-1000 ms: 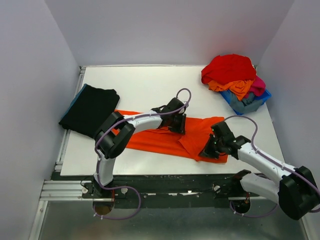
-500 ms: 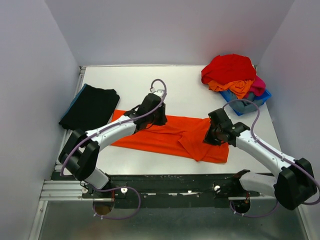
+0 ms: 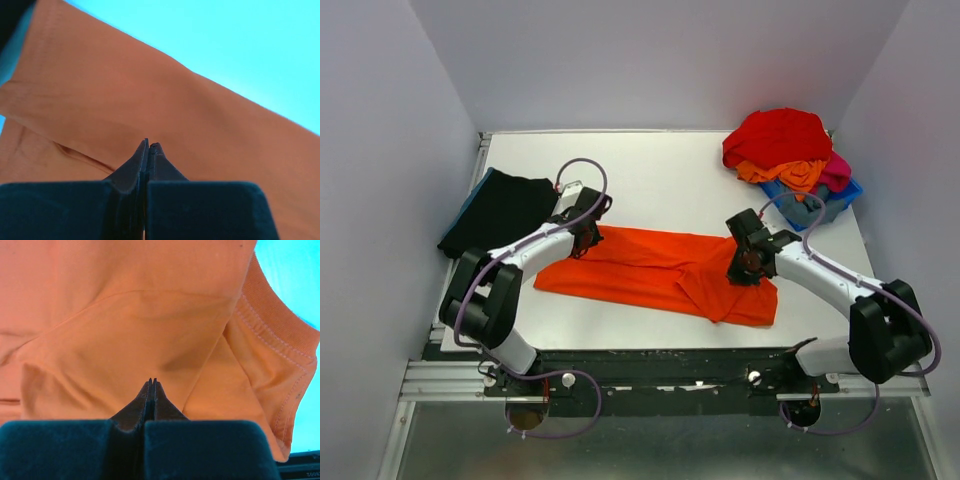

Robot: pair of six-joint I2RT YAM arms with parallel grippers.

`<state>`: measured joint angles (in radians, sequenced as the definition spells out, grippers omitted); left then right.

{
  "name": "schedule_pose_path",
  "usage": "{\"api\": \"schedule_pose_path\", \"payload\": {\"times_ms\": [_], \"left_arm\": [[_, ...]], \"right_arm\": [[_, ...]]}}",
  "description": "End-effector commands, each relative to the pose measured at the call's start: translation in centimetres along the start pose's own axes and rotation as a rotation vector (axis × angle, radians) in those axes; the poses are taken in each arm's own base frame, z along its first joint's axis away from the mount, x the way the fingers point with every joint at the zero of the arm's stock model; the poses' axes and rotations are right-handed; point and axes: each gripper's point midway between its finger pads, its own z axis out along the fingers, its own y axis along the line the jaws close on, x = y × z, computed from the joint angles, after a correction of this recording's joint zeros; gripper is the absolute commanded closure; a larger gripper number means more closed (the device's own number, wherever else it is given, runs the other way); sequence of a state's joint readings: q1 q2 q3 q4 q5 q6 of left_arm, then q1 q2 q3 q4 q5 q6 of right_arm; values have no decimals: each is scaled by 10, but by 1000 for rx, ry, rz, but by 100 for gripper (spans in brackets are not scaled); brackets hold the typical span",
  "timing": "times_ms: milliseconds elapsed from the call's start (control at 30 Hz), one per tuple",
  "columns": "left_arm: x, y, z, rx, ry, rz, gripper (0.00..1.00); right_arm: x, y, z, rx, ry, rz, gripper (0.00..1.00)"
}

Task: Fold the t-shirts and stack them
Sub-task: Fold the other side of the tshirt into a rectangle, then rotate the tshirt 90 degrees

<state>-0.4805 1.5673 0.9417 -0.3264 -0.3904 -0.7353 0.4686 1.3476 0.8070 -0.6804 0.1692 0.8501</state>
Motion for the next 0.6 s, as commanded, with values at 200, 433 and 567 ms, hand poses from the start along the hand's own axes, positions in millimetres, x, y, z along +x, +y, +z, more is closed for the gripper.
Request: {"api": "schedule_pose_path", "payload": {"times_ms": [200, 433, 567], "left_arm": [[32, 32, 40, -148, 172, -108, 100], [64, 37, 29, -146, 251, -132, 100], [91, 39, 12, -123, 313, -120, 100]], "right_arm": [[-14, -1, 33, 78, 14, 45, 99], [-13, 26, 61, 71, 98, -38, 99], [-32, 44, 71, 109, 100, -94, 99]]}}
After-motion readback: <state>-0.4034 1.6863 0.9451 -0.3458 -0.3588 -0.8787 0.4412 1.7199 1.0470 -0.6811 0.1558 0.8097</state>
